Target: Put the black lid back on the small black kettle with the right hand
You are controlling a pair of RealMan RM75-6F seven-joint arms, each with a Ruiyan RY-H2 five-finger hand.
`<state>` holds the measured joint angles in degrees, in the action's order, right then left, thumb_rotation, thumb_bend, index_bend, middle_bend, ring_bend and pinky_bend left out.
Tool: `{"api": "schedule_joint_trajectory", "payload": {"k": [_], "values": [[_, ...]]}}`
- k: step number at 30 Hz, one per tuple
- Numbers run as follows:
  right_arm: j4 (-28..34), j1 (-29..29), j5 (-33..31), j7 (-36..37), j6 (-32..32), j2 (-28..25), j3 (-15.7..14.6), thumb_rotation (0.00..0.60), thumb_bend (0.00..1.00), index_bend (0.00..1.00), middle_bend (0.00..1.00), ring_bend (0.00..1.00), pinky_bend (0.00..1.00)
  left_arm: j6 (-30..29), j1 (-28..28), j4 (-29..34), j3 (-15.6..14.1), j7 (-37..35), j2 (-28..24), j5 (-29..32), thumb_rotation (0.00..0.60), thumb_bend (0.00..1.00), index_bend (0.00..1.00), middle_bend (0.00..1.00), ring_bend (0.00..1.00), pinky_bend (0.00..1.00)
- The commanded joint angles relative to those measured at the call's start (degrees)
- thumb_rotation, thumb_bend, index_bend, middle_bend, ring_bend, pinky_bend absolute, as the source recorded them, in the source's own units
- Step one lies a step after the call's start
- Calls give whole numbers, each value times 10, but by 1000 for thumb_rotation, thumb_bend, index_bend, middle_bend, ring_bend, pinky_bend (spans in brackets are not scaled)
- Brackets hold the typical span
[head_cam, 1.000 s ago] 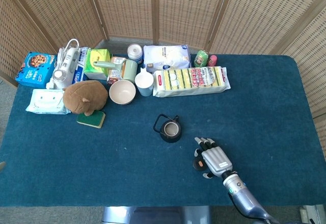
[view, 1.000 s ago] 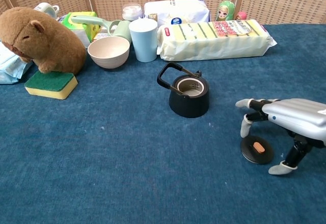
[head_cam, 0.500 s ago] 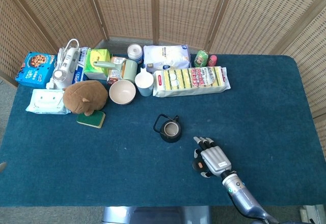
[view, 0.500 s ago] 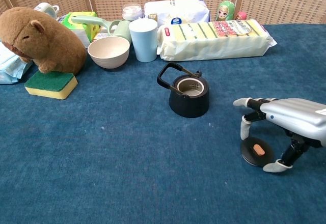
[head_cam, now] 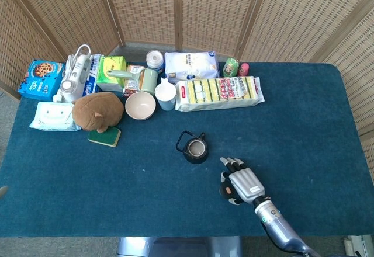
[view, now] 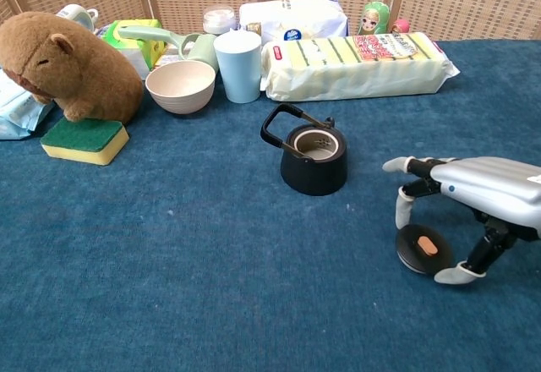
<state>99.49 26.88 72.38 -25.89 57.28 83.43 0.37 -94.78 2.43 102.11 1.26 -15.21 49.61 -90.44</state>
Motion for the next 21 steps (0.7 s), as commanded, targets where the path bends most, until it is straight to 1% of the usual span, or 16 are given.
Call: {"api": "schedule_joint_trajectory", "payload": {"k": [1,8,12,15,17,21], "values": [[23,3,2,-14,9,-14,4,600,260,435,26,3,0,1,0,1,-1,0,-1,-1,600,158,0,0,0,107],[82,17,-19,-64,22,-35,23,600,263,441,26,3,0,-2,3,-1,-4,-12,-5,-5,600,158,0,0,0,106],[118,36,-53,-93,22,-43,51,600,267,454,29,4,0,-1,2,-3,-5,-17,-7,-6,600,158,0,0,0,107],[135,59,-96,-126,20,-47,76,600,267,454,29,4,0,0,2,-3,-6,-19,-8,-8,600,158,0,0,0,106],[145,79,-140,-158,23,-48,97,600,267,454,29,3,0,1,2,-3,-8,-18,-8,-12,600,158,0,0,0,106],[155,113,-206,-199,34,-47,125,600,274,455,29,3,0,2,2,-3,-9,-16,-9,-13,600,158,0,0,0,106]]}}
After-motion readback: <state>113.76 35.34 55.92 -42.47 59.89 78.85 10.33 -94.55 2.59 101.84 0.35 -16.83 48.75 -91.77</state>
